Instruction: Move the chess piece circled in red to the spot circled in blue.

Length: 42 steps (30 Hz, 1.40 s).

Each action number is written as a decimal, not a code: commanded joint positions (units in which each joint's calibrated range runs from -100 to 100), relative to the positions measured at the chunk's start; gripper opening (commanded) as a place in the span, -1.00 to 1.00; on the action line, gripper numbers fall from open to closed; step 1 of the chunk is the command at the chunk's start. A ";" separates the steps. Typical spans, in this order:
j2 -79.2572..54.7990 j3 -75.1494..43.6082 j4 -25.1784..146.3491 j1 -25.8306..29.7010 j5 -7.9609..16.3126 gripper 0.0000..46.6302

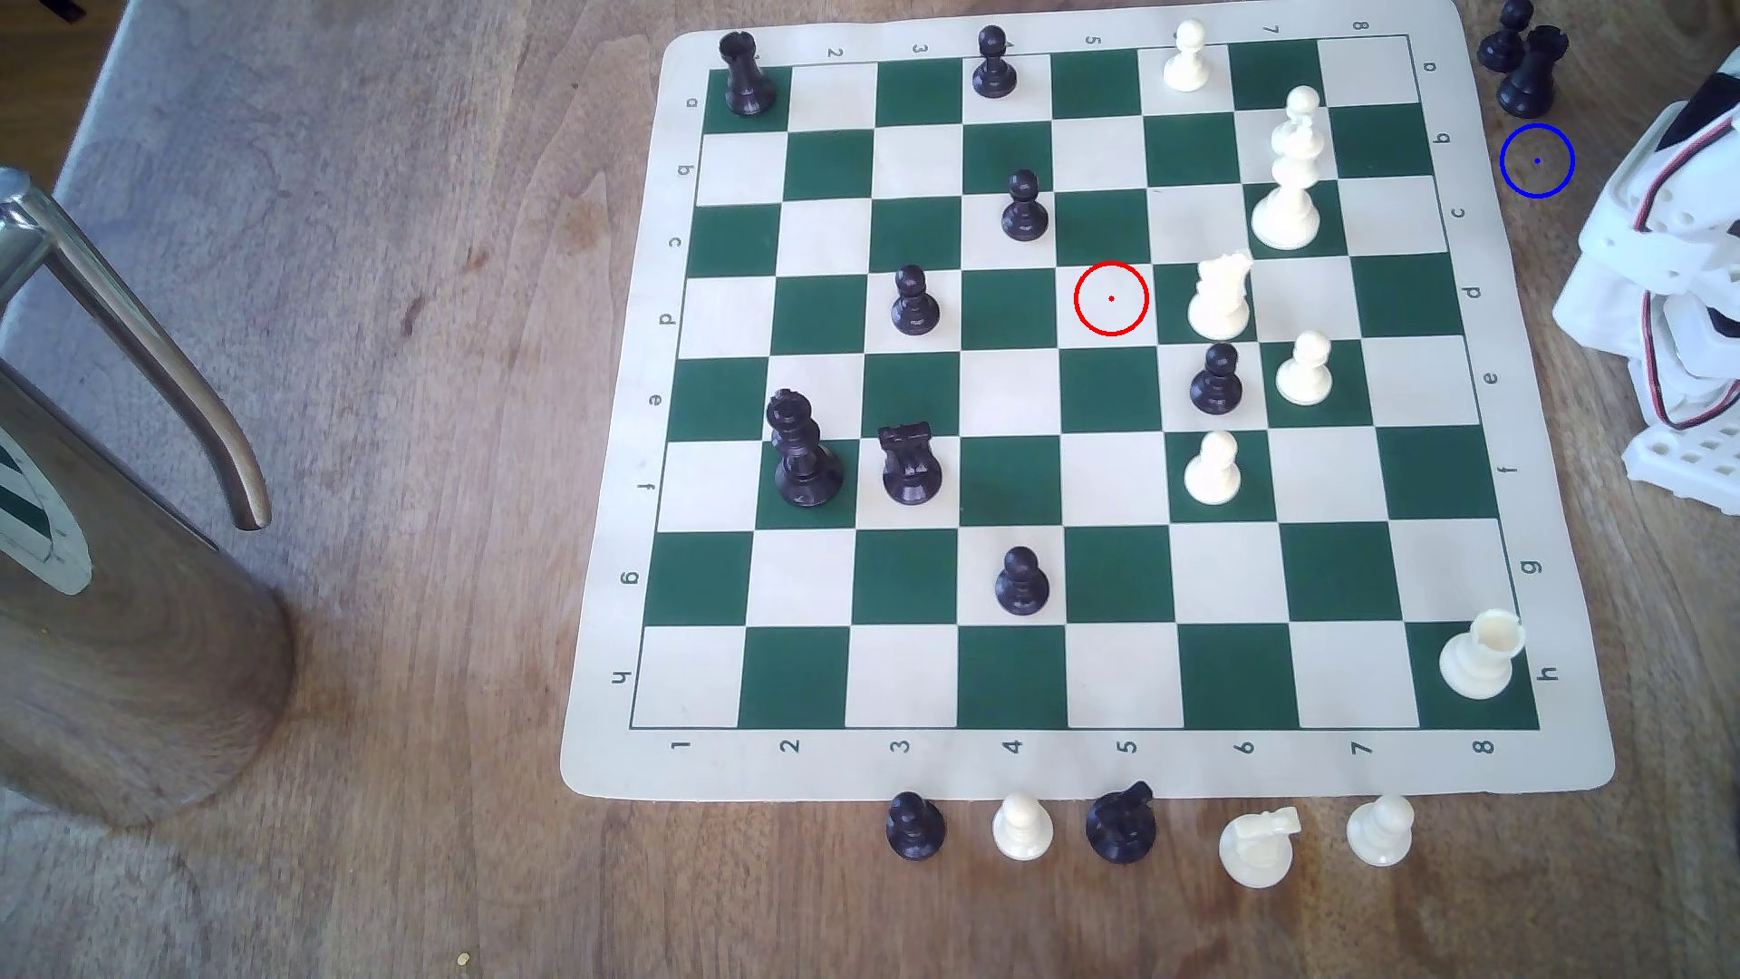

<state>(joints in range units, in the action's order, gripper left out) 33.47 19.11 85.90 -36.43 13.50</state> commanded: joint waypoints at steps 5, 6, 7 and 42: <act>7.61 3.19 3.37 -9.91 -1.90 -0.98; 8.46 5.00 3.37 -11.01 -1.95 -0.98; 8.97 6.45 3.21 -11.95 -1.95 -0.98; 16.19 47.61 -16.77 -25.56 -3.08 -0.98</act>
<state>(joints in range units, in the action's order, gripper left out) 48.47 66.92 71.31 -60.55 10.77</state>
